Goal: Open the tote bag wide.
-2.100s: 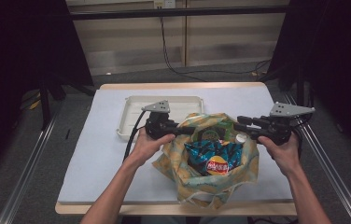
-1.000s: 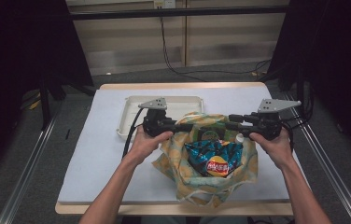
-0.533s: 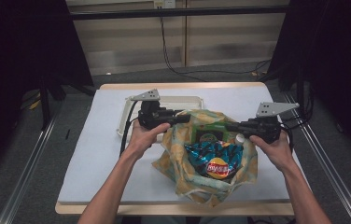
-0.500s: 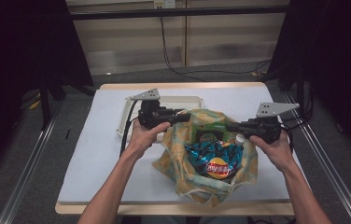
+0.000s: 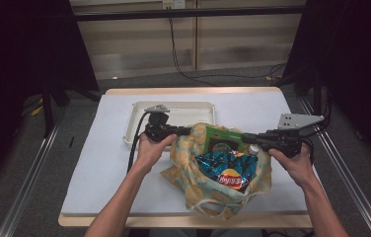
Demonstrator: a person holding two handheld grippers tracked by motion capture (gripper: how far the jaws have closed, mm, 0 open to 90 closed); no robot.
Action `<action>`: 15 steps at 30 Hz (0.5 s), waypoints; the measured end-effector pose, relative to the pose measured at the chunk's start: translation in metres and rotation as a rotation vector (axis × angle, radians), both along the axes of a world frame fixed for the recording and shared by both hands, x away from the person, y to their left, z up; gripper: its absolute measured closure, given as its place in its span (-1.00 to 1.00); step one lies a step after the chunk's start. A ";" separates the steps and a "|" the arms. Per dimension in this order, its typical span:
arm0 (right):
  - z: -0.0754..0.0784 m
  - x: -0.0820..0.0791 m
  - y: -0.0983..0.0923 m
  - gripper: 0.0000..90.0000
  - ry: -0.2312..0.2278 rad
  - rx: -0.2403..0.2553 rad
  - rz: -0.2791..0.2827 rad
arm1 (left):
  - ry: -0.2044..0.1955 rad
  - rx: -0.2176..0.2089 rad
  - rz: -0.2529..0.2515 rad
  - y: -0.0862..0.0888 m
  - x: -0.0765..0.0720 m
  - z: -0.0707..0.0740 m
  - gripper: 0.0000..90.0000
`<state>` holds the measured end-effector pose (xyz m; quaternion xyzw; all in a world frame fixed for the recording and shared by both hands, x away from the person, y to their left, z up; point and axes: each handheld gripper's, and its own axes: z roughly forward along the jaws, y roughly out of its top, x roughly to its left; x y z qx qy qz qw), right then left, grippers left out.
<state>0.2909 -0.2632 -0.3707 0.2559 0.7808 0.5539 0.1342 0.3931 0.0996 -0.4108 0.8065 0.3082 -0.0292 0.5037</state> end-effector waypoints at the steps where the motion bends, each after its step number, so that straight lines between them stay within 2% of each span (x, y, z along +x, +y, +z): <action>1: 0.000 0.000 0.000 1.00 -0.002 0.003 -0.002 | 0.000 0.017 -0.019 0.001 -0.004 -0.002 0.98; 2: -0.001 -0.001 -0.001 1.00 -0.003 0.006 -0.001 | -0.006 0.031 -0.040 0.000 -0.009 -0.006 0.98; 4: -0.001 0.000 -0.001 1.00 -0.001 0.005 -0.012 | -0.005 0.070 -0.050 0.002 -0.016 -0.012 0.98; 6: -0.001 0.000 0.000 1.00 -0.003 0.007 -0.023 | -0.003 0.064 -0.065 0.004 -0.021 -0.020 0.98; 7: -0.001 0.000 0.000 0.99 -0.003 0.007 -0.024 | 0.003 0.070 -0.089 0.006 -0.023 -0.028 0.97; 8: -0.002 0.000 0.001 0.94 -0.005 0.006 -0.026 | 0.011 0.097 -0.090 0.007 -0.025 -0.035 0.97; 9: -0.002 0.001 0.001 0.86 -0.006 0.005 -0.034 | 0.018 0.103 -0.089 0.008 -0.026 -0.040 0.97; 11: -0.002 0.001 0.001 0.74 -0.001 0.010 -0.040 | 0.036 0.101 -0.098 0.008 -0.028 -0.050 0.96; 15: 0.000 -0.001 -0.001 0.39 0.004 0.009 -0.064 | 0.032 0.079 -0.086 0.006 -0.033 -0.054 0.85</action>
